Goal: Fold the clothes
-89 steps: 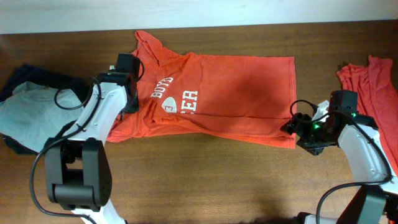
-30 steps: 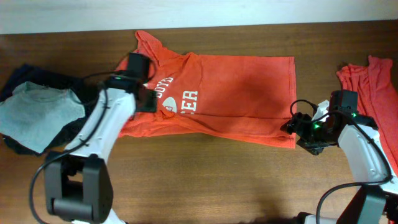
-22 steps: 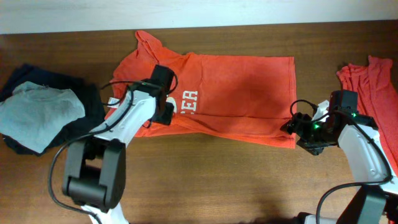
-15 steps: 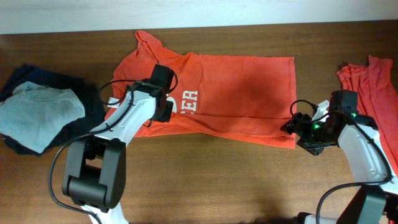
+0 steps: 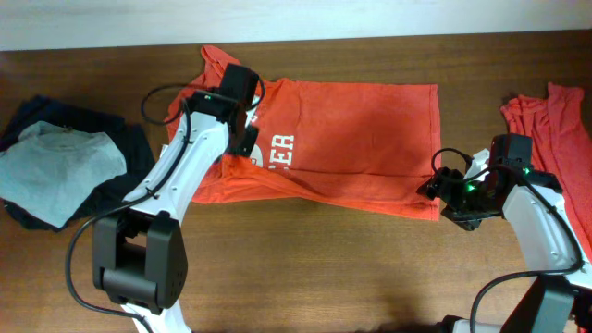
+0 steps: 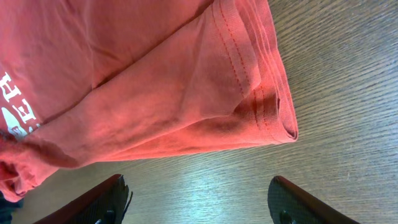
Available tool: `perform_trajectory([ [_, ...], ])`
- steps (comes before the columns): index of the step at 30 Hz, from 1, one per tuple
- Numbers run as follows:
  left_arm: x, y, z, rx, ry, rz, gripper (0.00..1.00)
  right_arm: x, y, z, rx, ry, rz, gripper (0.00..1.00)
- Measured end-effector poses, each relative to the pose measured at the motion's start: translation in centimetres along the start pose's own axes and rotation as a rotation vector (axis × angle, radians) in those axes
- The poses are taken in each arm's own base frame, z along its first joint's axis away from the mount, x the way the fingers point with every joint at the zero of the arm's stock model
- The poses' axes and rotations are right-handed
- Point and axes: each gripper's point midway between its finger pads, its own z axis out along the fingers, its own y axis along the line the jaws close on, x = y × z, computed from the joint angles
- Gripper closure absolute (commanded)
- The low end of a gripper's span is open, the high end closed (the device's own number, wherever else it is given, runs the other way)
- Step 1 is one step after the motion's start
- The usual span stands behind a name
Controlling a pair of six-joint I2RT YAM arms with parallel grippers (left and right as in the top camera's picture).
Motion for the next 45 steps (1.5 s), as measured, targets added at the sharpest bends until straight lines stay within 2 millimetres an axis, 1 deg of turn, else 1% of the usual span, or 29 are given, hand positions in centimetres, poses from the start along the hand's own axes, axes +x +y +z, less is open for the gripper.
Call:
perform_trajectory([
  [1,-0.6,0.0,0.0,-0.001,-0.025,0.022,0.82,0.0,0.0,0.0,0.000,0.000,0.000,0.23],
  [3,-1.0,0.0,0.4,-0.003,-0.036,0.055,0.82,0.0,0.0,0.0,0.000,0.001,0.000,0.23],
  [5,-1.0,-0.3,1.5,-0.002,-0.023,0.087,0.70,0.0,0.0,0.0,0.000,0.001,0.001,0.23],
  [7,-0.3,-0.7,3.1,0.004,0.023,0.113,0.65,0.0,0.0,0.0,0.001,0.002,0.001,0.23],
  [8,0.7,-1.0,4.0,0.010,0.069,0.127,0.63,0.1,0.0,0.0,0.002,0.004,0.002,0.23],
  [9,1.4,-1.2,4.5,0.015,0.103,0.131,0.62,0.2,-0.1,0.0,0.003,0.007,0.004,0.23],
  [11,3.2,-1.3,4.2,0.023,0.175,0.119,0.58,0.3,-0.1,0.0,0.004,0.011,0.005,0.23],
  [14,4.9,-1.5,3.7,0.038,0.244,0.091,0.57,0.3,-0.1,0.0,0.004,0.011,0.005,0.23],
  [17,4.8,-1.9,3.8,0.058,0.235,0.062,0.56,0.2,-0.1,0.0,0.004,0.009,0.005,0.23],
  [18,4.6,-2.2,4.0,0.070,0.223,0.050,0.56,0.2,-0.1,0.0,0.002,0.006,0.003,0.23],
  [20,5.0,-2.8,4.7,0.095,0.224,0.042,0.56,0.1,0.0,0.0,0.002,0.005,0.002,0.22],
  [23,6.8,-4.1,5.3,0.151,0.268,0.037,0.53,0.1,0.0,0.0,0.001,0.004,0.002,0.22],
  [26,6.9,-4.7,5.6,0.169,0.262,0.036,0.52,0.0,0.0,0.0,0.000,0.000,0.000,0.22],
  [28,6.4,-4.9,5.9,0.172,0.238,0.033,0.52,0.0,0.0,0.0,0.000,0.000,0.000,0.22],
  [30,6.0,-5.0,6.3,0.169,0.212,0.030,0.53,0.0,0.0,0.0,0.000,0.000,0.000,0.22],
  [31,5.9,-5.0,6.6,0.164,0.202,0.029,0.55,0.0,0.0,0.0,0.000,0.000,0.000,0.22],
  [33,6.1,-4.9,7.0,0.154,0.198,0.029,0.72,0.0,0.0,0.0,0.000,0.000,0.000,0.22],
  [34,6.3,-4.8,7.1,0.149,0.200,0.033,0.76,0.0,0.0,0.0,0.000,0.000,0.000,0.22],
  [35,6.5,-4.8,7.2,0.142,0.207,0.033,0.86,0.0,0.0,0.0,0.000,0.000,0.000,0.22],
  [39,6.5,-4.4,7.3,0.119,0.208,0.030,0.98,0.0,0.0,0.0,0.000,-0.001,0.000,0.19],
  [42,6.5,-4.0,7.1,0.101,0.208,0.030,1.00,0.0,0.0,0.0,-0.001,-0.002,-0.001,0.18],
  [43,6.2,-3.7,6.9,0.087,0.198,0.030,1.00,-0.1,0.0,0.0,-0.001,-0.002,-0.001,0.18],
  [45,4.8,-2.8,6.0,0.047,0.158,0.025,0.99,-0.1,0.0,0.0,-0.001,-0.002,-0.001,0.18],
])
